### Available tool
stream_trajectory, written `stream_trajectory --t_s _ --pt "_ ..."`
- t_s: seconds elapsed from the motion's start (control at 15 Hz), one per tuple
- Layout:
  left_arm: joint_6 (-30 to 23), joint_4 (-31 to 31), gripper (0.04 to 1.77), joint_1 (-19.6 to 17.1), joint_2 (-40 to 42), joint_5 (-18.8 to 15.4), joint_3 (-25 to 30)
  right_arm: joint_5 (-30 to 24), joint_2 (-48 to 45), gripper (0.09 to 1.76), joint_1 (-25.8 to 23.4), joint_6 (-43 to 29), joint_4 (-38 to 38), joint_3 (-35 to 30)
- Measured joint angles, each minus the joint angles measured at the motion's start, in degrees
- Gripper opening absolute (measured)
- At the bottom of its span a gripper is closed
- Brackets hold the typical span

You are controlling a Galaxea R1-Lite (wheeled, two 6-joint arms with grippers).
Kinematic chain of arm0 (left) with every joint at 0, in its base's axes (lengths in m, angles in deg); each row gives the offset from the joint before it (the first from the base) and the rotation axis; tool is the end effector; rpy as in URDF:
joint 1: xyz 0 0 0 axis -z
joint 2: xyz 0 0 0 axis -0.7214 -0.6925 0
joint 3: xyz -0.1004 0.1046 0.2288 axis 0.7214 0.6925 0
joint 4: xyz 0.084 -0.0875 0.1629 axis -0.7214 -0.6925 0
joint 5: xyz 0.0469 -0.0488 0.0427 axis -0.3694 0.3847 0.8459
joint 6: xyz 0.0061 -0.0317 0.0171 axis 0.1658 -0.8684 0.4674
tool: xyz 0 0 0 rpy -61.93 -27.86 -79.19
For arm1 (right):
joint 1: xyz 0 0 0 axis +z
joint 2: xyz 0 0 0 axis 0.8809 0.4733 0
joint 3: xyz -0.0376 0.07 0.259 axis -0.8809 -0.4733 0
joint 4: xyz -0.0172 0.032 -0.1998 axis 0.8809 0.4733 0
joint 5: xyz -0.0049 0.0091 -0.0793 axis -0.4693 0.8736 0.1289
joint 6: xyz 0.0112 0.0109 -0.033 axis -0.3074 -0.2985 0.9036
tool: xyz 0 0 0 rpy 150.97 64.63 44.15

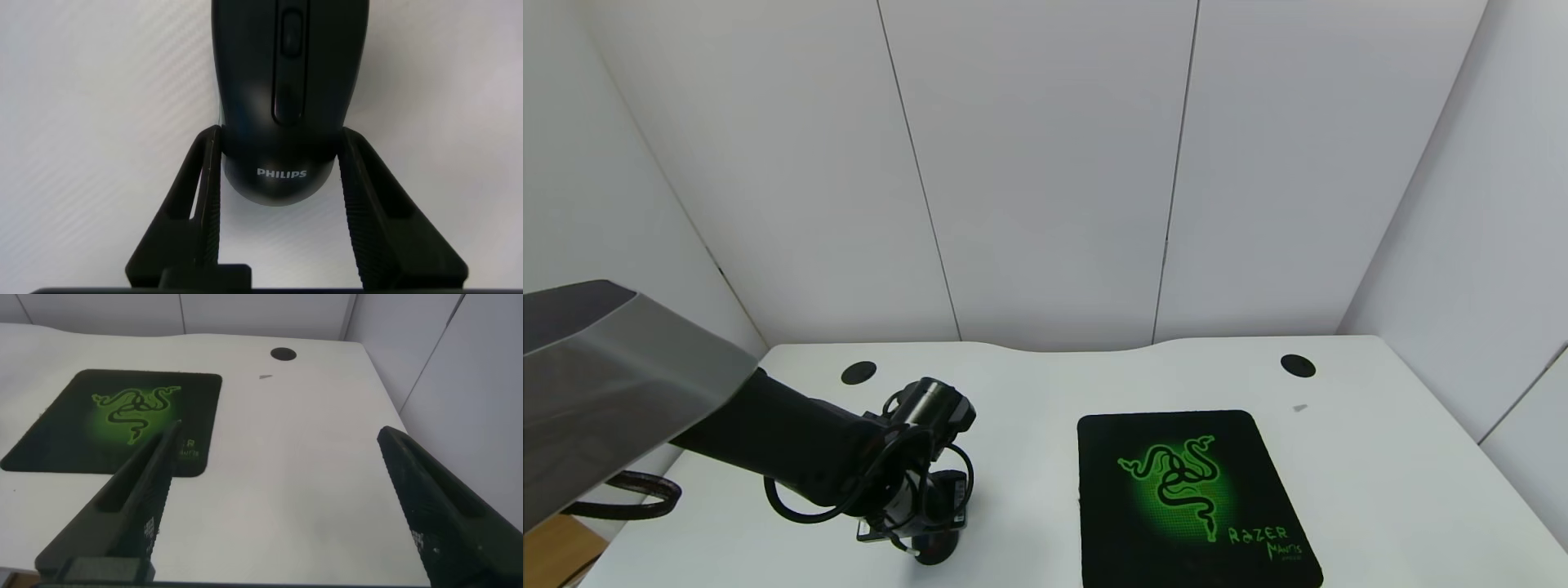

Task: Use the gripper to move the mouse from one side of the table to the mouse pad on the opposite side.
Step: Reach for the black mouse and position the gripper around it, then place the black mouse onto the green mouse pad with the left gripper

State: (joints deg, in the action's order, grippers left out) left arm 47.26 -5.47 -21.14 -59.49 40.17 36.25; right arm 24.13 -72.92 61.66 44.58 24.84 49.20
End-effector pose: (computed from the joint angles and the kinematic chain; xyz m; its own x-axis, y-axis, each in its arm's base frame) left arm 0.2886 -0.1267 -0.0040 0.4021 0.0299 -0.9151 -0.1439 0.9891 -0.0309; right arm 0.0341 0.0000 0.0753 1.0000 0.0020 -0.0022 -0.0021 0.9998 -0.0194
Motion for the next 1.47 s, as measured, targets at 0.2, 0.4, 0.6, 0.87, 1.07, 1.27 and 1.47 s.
stream_trajectory --t_s 0.2,0.4,0.6,0.87,1.07,1.27,1.47 --pt "-0.05 -0.20 0.91 0.02 0.02 0.12 -0.09 0.02 0.00 1.71 0.00 0.00 0.00 0.00" --pt "-0.02 -0.72 0.91 0.02 0.09 0.39 -0.16 0.02 0.00 1.71 0.00 0.00 0.00 0.00" --pt "-0.13 -0.99 0.90 0.00 0.61 0.45 -0.44 0.00 0.00 1.71 0.00 0.00 0.00 0.00" --pt "-0.24 -3.69 0.90 -0.01 1.62 0.50 -1.46 0.07 0.00 1.71 0.00 -0.01 0.02 0.00" --pt "-1.72 -11.93 0.90 -0.09 2.69 0.06 -5.78 0.02 0.00 1.71 0.00 0.00 0.02 0.00" --pt "-2.79 -17.49 0.90 0.49 3.34 -0.18 -11.13 0.02 0.00 1.71 0.00 0.00 0.02 0.00" --pt "-6.10 -19.10 0.90 2.61 3.52 -0.27 -15.10 0.05 0.00 1.71 0.00 -0.01 0.02 0.00"
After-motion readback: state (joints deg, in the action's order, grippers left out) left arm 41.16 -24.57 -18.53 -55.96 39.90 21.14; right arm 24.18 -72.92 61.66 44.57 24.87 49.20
